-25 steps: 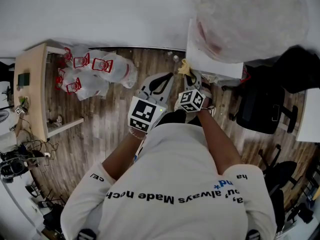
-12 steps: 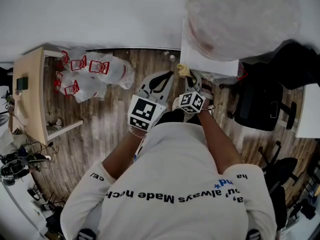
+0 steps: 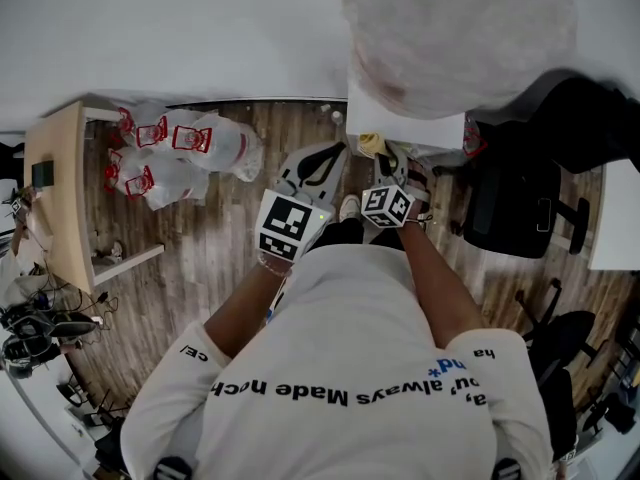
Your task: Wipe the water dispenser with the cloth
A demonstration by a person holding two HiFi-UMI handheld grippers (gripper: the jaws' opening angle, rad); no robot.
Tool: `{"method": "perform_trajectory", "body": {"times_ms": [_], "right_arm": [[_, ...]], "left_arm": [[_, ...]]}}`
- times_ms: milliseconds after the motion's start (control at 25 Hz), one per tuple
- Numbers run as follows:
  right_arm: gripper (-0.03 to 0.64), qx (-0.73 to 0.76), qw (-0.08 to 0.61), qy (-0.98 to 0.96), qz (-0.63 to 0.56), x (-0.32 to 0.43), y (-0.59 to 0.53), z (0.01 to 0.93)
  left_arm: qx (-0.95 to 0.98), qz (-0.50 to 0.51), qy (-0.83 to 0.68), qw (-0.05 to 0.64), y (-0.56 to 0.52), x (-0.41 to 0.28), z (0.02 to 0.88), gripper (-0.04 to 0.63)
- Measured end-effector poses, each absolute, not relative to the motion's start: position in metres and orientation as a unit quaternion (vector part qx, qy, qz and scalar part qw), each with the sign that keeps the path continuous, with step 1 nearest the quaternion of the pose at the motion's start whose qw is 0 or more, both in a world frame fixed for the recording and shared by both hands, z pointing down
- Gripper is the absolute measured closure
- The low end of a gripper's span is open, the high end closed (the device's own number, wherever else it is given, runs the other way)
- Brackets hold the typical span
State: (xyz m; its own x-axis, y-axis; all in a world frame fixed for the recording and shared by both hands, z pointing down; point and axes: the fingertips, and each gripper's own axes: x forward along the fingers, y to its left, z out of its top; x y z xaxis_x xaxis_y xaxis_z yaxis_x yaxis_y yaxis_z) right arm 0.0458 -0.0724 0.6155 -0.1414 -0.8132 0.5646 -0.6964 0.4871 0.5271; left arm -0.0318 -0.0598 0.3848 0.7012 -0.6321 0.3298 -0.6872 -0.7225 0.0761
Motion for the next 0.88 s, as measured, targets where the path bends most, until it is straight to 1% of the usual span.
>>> {"method": "perform_trajectory", "body": {"times_ms": [880], "right_arm": [[0.534,0.522,0.425,-0.737,-0.059,0.112,-0.06,0.614]], "left_arm": [[0.921,0.139,-0.353,0.093,-0.048,0.015,0.377,0.575]]}}
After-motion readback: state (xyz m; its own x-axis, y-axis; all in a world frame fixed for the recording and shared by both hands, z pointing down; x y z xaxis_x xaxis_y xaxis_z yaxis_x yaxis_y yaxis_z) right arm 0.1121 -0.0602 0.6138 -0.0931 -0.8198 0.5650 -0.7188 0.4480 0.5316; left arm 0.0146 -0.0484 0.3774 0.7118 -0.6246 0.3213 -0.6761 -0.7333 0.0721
